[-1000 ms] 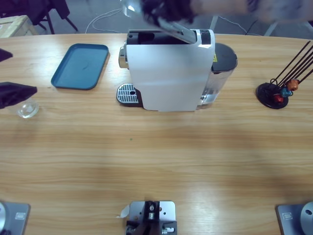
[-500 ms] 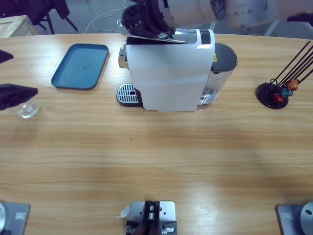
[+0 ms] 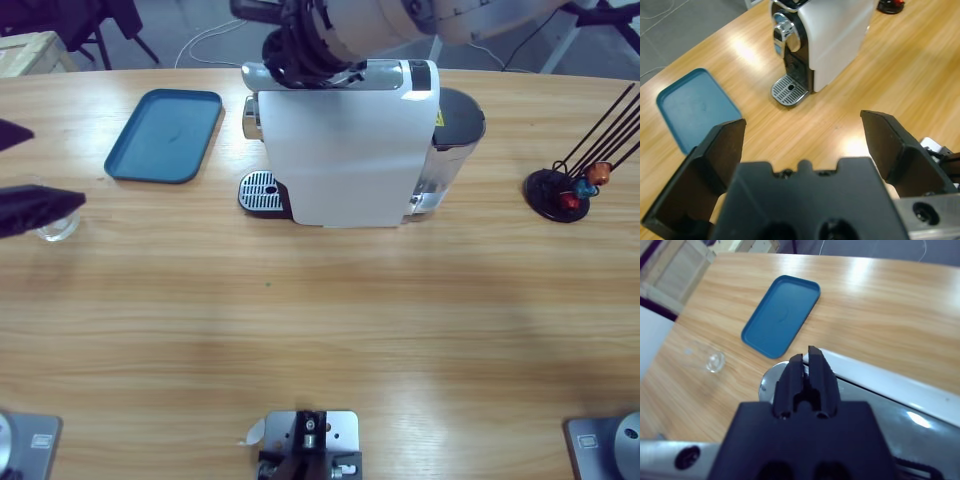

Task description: Pour coffee

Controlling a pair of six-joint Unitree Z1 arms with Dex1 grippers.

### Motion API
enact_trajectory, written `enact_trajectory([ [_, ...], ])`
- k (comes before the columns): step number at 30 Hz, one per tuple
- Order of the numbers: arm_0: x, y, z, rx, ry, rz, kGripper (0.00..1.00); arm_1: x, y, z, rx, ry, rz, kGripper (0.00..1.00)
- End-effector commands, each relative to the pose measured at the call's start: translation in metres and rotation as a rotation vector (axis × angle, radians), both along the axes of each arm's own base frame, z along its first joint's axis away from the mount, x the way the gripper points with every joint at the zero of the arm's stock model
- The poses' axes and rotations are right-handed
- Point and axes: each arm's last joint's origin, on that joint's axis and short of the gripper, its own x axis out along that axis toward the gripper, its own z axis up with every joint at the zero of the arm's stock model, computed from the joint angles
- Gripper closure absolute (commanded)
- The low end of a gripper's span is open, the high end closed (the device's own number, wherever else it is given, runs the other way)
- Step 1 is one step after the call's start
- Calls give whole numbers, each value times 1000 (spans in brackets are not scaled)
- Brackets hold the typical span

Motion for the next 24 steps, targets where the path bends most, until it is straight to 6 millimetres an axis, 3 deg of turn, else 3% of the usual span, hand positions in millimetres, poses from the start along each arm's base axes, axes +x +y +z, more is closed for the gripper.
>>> enact_trajectory([
  [1,-10,23,-4,-38,-36,98,0,-47,-2,38,-172,-150,212,0],
  [3,-12,30,-4,-51,-48,135,0,-69,-13,63,-155,-206,235,0],
  [5,-11,38,-8,-27,-23,239,0,-86,-27,67,-179,-194,250,0],
  [14,13,57,-38,52,82,687,0,-157,-75,32,-251,-97,304,0],
  [19,25,67,-60,107,135,871,0,-180,-123,19,-257,-52,272,0],
  [24,45,65,-81,132,231,995,0,-183,-134,10,-276,-37,225,0],
])
